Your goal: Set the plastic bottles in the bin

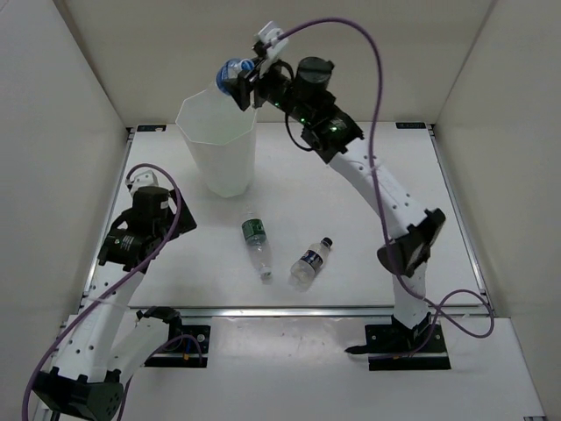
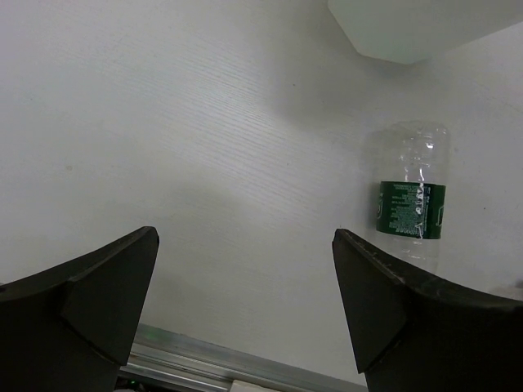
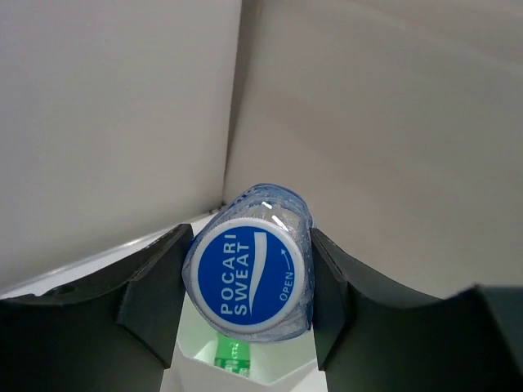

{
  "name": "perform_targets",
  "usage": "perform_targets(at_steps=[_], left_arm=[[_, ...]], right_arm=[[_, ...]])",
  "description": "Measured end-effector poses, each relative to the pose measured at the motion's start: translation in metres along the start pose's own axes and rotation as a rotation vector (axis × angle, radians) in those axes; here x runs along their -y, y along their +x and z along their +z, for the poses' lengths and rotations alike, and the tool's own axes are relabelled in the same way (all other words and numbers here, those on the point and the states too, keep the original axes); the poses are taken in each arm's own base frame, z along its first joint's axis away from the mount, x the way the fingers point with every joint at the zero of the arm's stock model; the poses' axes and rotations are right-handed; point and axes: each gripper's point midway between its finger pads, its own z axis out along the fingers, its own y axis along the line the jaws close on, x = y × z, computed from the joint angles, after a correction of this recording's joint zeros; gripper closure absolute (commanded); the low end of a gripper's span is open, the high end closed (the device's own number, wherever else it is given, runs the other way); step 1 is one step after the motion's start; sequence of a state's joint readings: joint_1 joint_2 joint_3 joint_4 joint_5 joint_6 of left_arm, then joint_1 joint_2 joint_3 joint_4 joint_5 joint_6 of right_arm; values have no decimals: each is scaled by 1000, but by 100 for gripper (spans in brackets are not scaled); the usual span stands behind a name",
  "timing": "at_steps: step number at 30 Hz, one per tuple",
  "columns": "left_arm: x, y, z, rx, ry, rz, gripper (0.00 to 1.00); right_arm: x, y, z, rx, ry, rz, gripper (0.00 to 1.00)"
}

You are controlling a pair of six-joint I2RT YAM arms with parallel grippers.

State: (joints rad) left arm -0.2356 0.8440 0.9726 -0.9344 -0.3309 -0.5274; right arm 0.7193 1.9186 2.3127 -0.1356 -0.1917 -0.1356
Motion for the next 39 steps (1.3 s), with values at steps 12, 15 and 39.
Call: perform_targets(at_steps=[12,15,39], left_arm=[[-2,-18,14,50,-33,11,1],[3,-28,14,85,-16,3,2],[126,-3,14,-48,311,92,1]], right_arm=[[-15,173,46,-242,-118,174,28],[-15,153,49,-191,-142,187,0],[34,159,-236,-455,321,256,1]])
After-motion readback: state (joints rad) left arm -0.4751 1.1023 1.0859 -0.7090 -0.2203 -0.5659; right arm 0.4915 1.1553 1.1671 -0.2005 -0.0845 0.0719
